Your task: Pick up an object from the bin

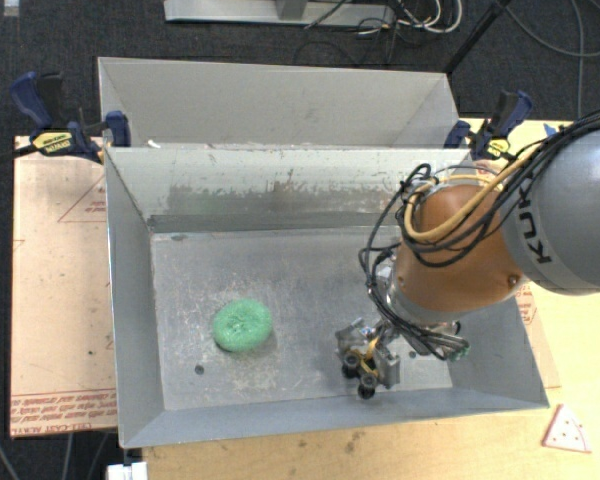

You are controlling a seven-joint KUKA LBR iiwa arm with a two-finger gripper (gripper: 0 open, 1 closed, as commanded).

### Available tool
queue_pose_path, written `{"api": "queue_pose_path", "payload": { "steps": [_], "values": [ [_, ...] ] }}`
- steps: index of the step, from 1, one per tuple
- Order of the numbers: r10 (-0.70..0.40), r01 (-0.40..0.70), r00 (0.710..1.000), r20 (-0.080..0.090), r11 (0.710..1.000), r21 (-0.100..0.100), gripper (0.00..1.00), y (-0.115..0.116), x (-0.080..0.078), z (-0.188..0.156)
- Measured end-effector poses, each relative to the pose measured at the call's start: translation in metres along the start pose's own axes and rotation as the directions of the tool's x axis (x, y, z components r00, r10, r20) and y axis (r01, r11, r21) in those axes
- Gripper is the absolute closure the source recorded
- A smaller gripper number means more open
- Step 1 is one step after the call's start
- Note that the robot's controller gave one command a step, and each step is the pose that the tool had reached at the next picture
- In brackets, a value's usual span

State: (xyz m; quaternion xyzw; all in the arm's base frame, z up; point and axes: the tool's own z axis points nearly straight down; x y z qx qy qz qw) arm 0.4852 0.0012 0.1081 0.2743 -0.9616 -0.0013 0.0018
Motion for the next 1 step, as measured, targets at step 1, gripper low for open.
{"api": "queue_pose_path", "payload": {
  "steps": [1],
  "values": [
    [0.000, 0.000, 1.000, -0.002, 1.000, -0.002, 1.00, 0.0007, 0.0008, -0.0185]
  ]
}}
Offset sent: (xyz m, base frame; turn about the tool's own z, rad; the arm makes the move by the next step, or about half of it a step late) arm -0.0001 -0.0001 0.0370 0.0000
